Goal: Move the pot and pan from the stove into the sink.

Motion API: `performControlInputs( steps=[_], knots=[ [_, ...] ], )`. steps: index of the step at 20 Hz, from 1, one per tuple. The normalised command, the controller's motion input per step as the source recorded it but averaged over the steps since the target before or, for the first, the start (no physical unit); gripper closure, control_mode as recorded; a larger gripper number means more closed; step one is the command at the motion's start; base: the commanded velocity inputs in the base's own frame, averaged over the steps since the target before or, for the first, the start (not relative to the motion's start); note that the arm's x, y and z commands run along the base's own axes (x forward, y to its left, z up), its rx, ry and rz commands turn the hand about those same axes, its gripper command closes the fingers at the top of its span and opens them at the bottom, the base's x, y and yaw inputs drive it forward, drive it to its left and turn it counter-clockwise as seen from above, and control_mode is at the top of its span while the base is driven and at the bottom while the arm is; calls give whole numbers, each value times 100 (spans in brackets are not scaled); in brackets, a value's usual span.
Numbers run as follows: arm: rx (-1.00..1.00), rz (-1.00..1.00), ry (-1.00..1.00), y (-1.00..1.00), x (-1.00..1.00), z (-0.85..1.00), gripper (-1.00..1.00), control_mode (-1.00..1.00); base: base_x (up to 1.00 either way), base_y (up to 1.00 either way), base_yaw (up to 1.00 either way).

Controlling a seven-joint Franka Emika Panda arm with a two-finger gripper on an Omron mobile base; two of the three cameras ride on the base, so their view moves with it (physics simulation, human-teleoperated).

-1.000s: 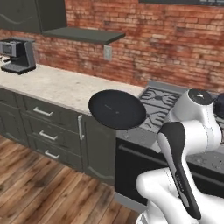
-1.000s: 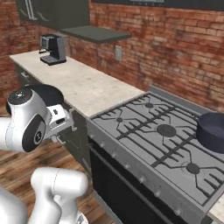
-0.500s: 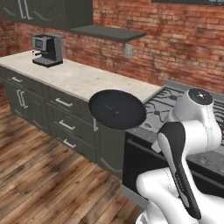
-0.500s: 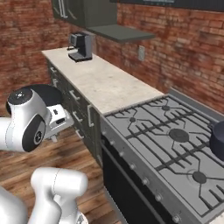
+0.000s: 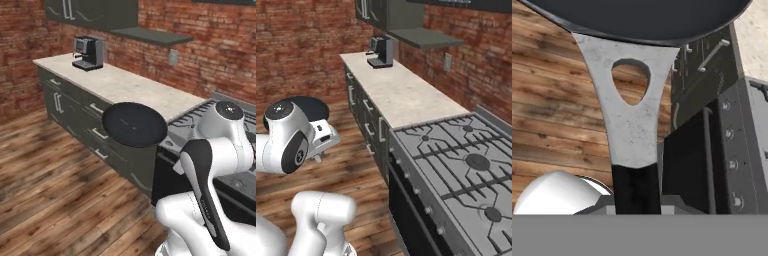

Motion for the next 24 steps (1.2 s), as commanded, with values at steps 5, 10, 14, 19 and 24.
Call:
performControlInputs(
  steps=[5, 10, 14, 19, 24],
  knots=[
    [0, 0, 0, 0, 0, 0, 100, 100, -26, -11, 39],
    [0, 0, 0, 0, 0, 0, 100, 100, -32, -5, 42],
    [0, 0, 0, 0, 0, 0, 100, 100, -31, -6, 43],
    [0, 0, 0, 0, 0, 0, 100, 100, -30, -8, 43],
    [0, 0, 0, 0, 0, 0, 100, 100, -28, -8, 43]
  ],
)
